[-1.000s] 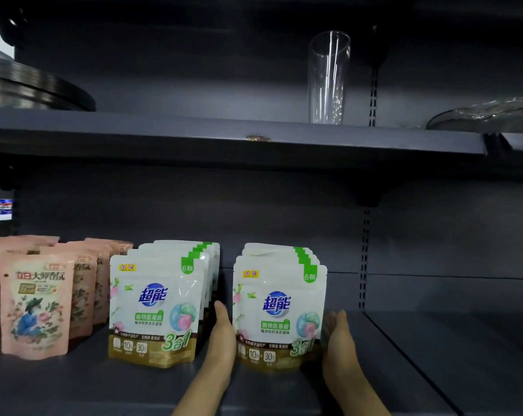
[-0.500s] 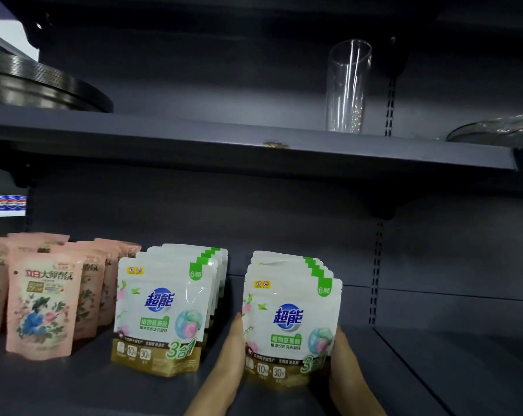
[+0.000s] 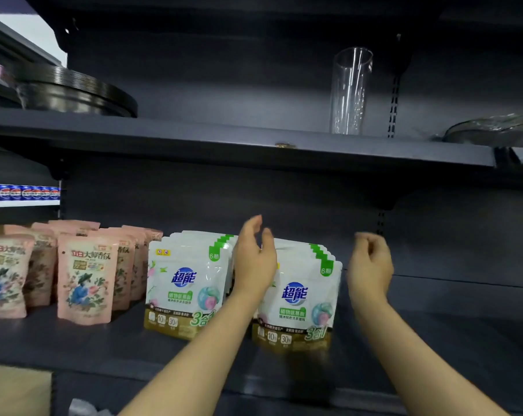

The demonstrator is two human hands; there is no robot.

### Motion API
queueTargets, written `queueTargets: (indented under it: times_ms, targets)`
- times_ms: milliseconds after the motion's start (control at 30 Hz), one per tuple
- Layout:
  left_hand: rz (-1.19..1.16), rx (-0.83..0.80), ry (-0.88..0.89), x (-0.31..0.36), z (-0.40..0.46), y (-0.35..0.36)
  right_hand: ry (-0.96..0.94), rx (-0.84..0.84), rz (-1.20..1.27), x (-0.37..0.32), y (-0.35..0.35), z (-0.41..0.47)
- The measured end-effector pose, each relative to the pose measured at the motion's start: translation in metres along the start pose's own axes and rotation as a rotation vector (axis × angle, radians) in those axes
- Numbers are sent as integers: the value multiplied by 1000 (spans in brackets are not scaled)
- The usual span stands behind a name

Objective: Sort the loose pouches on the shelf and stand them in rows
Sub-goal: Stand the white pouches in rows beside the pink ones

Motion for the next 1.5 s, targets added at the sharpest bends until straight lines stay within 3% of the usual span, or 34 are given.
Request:
queueTargets:
  times_ms: [133, 267, 433, 633, 867, 967, 1133, 1233, 1333, 1500]
  targets:
    - [-16, 65, 116, 39, 13, -8, -155, -33, 72, -47, 8, -12]
    - [18, 122, 173, 65, 18, -39, -192, -158, 110, -68, 41, -38]
    - [102, 175, 152, 73, 27, -91, -167, -304, 130, -83, 87, -72]
    - [104, 167, 44, 46, 37, -144, -106, -363, 105, -80, 129, -104]
    - [170, 168, -159, -23, 33, -204, 121, -365, 77, -27, 173, -136]
    - [139, 106, -237, -46, 28, -212, 340, -368, 134, 13, 193, -154]
    - [-9, 81, -464, -87, 22, -212, 563, -330, 247, 52, 207, -162]
    - [-139, 77, -548, -96, 26, -210, 726, -395, 363, 66, 217, -165]
    - [-216, 104, -634, -100, 30, -213, 704, -411, 339, 66, 224, -163]
    - [-376, 10, -840, -144, 33, -206, 725, -383, 273, 64, 228, -163]
Point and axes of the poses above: each hand's wrist, its own z-axis towards the middle knuckle, its own y-axis out of the palm, x = y × z, the point moved 5 cm from there along z, towards the middle knuckle, and after that the axes turned 13 degrees about -z, right-handed, at the moved point
